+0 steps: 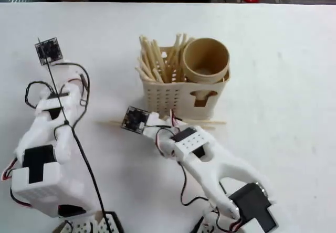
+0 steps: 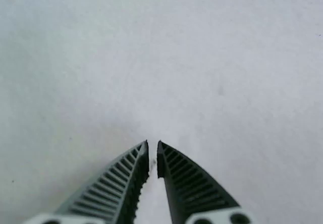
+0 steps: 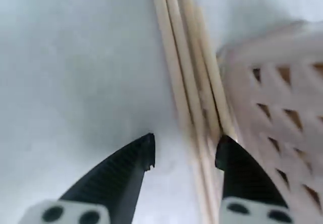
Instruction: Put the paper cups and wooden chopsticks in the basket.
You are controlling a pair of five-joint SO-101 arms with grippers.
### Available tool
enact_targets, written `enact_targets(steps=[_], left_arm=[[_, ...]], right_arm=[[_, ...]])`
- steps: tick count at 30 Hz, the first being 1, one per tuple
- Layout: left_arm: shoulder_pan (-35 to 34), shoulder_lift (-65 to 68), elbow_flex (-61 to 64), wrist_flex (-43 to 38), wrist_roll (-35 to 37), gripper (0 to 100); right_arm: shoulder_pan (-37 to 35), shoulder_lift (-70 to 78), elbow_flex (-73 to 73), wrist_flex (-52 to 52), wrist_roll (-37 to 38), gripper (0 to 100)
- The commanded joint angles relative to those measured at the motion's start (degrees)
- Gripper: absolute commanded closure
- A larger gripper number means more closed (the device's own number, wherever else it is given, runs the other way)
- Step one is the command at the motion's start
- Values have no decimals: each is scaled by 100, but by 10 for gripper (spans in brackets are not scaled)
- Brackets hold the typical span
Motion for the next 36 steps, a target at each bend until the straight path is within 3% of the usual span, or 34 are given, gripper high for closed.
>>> enact_targets(steps=[1, 7, 11, 16, 24, 36], left_arm=[[66, -22, -255, -97, -62, 950], [66, -22, -255, -105, -62, 950], [66, -22, -255, -105, -62, 950], [66, -22, -255, -88, -62, 950], [66, -22, -255, -79, -62, 950], [66, -31, -255, -79, -62, 950]], right_arm=[[-75, 13, -281, 312, 88, 800], [-207, -989, -246, 1921, 237, 800], [-163, -1807, -114, 2316, 334, 801], [224, -2211, -114, 1991, 325, 801], [444, -1095, -202, 1103, 352, 801], [418, 242, -958, 1516, 369, 801]])
